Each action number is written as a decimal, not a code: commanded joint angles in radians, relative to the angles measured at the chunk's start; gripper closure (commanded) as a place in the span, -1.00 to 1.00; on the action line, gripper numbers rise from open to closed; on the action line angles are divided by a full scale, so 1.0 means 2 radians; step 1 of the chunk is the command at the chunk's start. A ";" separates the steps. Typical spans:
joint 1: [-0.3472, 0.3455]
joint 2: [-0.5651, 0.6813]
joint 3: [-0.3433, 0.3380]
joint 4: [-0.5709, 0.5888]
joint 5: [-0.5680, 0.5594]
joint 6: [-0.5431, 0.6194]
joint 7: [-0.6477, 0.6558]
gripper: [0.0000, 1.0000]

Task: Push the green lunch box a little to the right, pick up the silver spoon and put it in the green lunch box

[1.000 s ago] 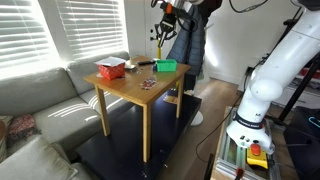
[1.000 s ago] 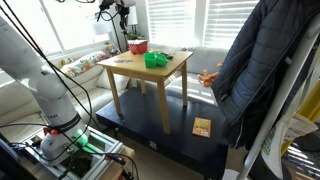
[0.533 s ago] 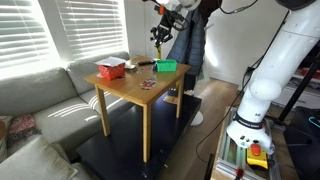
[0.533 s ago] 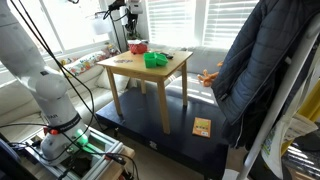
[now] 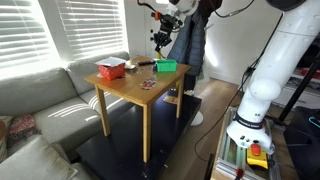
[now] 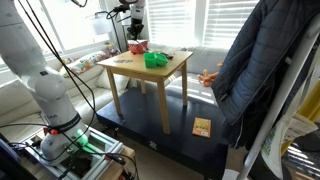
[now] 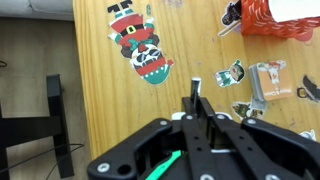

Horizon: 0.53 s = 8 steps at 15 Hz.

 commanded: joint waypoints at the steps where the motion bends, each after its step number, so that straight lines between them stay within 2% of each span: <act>1: -0.004 0.001 -0.006 -0.004 0.009 0.006 0.026 0.94; 8: -0.014 0.006 -0.020 -0.028 0.017 0.022 0.016 0.94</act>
